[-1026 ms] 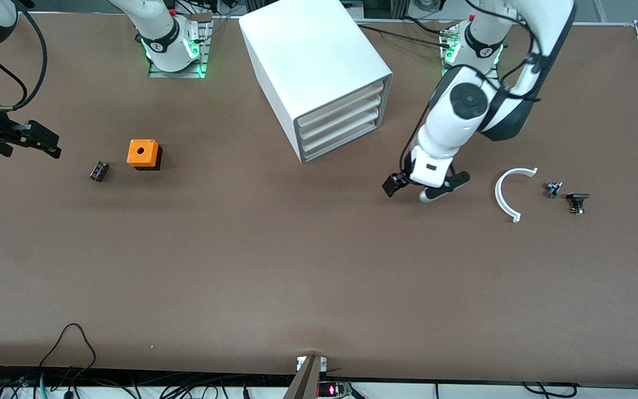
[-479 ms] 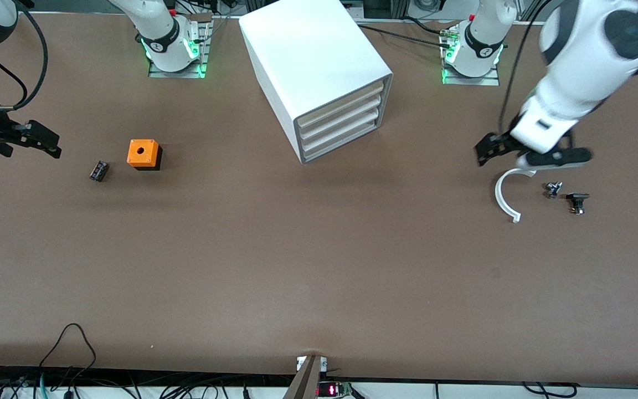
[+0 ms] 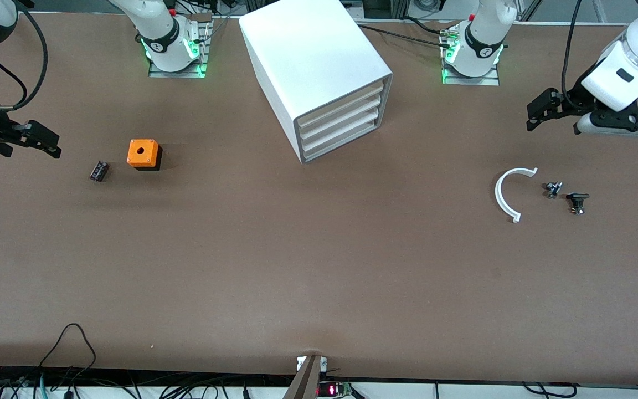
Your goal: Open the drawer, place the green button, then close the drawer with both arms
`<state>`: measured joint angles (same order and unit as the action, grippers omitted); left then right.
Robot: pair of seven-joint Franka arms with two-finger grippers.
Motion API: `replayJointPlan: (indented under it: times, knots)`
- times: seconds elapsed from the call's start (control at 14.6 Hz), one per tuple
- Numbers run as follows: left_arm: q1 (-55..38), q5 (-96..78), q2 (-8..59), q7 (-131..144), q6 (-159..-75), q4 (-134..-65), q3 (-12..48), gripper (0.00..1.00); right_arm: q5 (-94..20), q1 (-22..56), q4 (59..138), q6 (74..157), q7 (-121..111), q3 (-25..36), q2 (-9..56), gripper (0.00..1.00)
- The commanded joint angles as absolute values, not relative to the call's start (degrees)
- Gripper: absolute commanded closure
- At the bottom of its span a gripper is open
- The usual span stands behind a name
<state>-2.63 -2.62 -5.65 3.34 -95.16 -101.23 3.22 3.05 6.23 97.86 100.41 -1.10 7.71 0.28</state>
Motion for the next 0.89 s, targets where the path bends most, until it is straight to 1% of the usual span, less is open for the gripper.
replayJointPlan:
  times: [0.0, 0.82]
  knots:
    - [-2.72, -2.73, -2.81, 2.02, -93.43, -97.91, 3.25, 0.00, 2.55, 6.06, 97.29, 100.20, -2.02, 7.65, 0.18, 0.00]
    - [-2.72, -1.85, -2.64, 2.11, -93.16, -97.82, 3.69, 0.00, 2.37, 6.06, 97.21, 100.20, -1.93, 7.73, 0.18, 0.00]
